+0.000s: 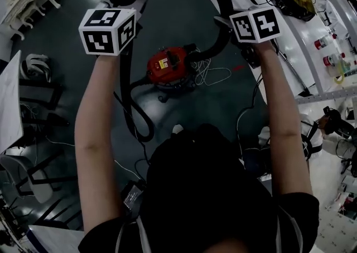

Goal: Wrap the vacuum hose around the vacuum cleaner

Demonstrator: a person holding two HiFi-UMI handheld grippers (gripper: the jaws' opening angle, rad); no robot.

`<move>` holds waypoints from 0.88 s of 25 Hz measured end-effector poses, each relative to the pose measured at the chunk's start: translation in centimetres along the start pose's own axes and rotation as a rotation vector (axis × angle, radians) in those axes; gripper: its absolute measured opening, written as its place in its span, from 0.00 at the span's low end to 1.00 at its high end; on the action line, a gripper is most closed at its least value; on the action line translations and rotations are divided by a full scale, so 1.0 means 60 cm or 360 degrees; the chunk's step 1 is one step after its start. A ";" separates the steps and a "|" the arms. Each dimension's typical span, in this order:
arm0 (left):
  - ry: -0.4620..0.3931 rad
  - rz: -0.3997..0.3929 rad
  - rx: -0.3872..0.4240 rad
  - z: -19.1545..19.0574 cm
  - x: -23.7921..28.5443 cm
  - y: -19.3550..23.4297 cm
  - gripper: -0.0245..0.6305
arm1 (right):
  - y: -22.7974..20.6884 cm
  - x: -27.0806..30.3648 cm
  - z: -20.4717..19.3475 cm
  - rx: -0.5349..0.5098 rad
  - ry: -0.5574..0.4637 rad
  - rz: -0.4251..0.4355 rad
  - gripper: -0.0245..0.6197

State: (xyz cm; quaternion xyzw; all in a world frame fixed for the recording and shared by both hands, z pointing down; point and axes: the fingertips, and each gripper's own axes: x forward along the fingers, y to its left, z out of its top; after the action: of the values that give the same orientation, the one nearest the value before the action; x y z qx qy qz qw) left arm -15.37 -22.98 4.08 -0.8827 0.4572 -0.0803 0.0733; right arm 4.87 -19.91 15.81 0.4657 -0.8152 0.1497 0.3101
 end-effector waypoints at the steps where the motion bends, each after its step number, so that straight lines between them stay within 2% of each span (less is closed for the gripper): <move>1: 0.0000 0.0002 -0.0006 -0.003 -0.001 0.004 0.25 | 0.008 0.004 -0.001 0.0006 0.0027 0.0031 0.31; 14: 0.0067 0.0126 -0.0029 -0.033 0.015 0.068 0.25 | 0.072 0.104 0.010 0.0156 0.0092 0.0409 0.31; 18: 0.0109 0.0143 0.0001 -0.050 0.029 0.073 0.26 | 0.074 0.138 -0.004 0.0127 0.0136 0.0444 0.31; 22: 0.0161 0.0137 0.0126 -0.061 0.048 0.068 0.26 | 0.060 0.158 -0.025 0.0107 0.0175 0.0446 0.31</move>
State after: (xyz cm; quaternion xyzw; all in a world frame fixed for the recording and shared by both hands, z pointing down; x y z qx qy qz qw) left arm -17.72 -27.88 7.04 -0.8535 0.4943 -0.1395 0.0882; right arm -1.18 -23.55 23.22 0.3486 -0.8485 0.2440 0.3147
